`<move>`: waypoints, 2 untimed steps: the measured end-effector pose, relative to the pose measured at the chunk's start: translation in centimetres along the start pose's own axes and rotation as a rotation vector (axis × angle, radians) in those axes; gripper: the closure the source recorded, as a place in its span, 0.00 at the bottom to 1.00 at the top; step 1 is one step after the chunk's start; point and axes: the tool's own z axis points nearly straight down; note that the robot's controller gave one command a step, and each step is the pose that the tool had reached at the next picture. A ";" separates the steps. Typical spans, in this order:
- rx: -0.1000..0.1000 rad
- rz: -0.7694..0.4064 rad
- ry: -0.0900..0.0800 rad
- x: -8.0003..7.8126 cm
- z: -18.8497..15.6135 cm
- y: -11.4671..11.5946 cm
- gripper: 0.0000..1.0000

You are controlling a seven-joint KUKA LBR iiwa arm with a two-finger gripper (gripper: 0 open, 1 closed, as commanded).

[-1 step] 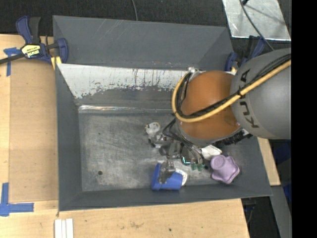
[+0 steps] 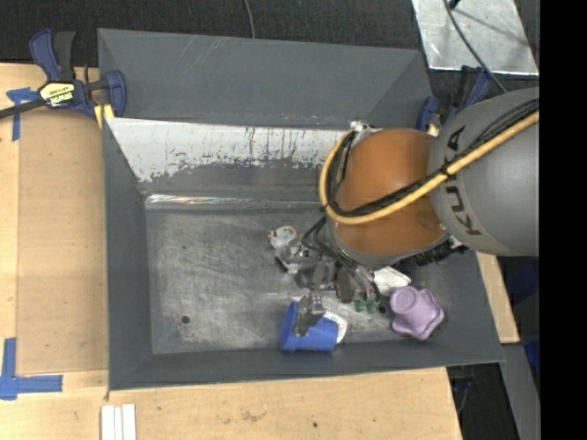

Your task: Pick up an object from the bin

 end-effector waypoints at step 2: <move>-0.001 -0.063 0.004 -1.8 3.1 -9.3 0.00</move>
Offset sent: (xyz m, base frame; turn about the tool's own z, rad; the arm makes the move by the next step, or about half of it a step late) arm 0.0233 -0.0950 -0.0025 -0.0421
